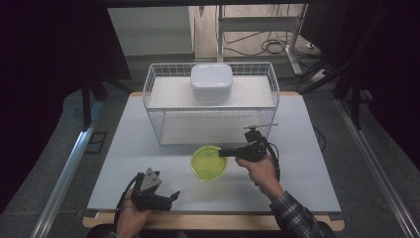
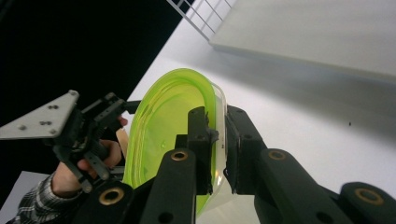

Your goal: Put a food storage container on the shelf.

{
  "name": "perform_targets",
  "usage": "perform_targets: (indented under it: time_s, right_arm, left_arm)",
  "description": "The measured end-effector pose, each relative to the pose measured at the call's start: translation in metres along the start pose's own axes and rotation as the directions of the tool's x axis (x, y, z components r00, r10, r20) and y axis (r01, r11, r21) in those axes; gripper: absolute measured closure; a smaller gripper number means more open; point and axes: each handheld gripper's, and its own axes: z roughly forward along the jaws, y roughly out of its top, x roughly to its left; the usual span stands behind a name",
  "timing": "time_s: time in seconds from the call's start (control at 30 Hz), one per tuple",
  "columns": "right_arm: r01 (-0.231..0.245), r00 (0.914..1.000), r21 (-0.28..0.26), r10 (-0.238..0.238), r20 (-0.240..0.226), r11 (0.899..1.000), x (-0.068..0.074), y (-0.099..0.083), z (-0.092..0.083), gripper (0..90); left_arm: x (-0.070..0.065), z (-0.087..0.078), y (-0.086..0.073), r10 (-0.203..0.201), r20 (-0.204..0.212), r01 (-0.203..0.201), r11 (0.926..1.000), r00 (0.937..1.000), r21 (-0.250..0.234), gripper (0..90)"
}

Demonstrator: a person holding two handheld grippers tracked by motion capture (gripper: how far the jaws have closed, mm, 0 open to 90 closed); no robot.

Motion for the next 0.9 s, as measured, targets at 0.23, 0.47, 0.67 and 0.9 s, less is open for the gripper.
perform_targets:
  time_s: [0.23,0.47,0.67,0.9]
  right_arm:
    - [0.020,0.9998,-0.027,-0.020,-0.008,0.999,0.008,0.007,-0.012,81.6]
    - [0.034,0.9994,-0.037,-0.034,-0.011,0.999,0.018,0.014,-0.019,81.5]
    - [0.041,0.9990,-0.052,-0.041,-0.014,0.998,0.024,0.022,-0.026,81.5]
    - [0.057,0.9982,-0.077,-0.058,-0.013,0.995,0.033,0.034,-0.037,81.6]
  left_arm:
    - [0.000,-0.001,0.000,-0.001,-0.003,0.001,1.0000,1.0000,-0.007,1.6]
    - [0.000,-0.001,0.000,0.000,-0.008,0.000,0.9999,1.0000,-0.011,1.4]
    - [0.001,-0.001,0.000,-0.002,-0.010,0.002,0.9999,0.9999,-0.015,1.3]
    - [0.001,-0.001,0.000,0.001,-0.011,-0.001,0.9999,0.9999,-0.012,1.3]
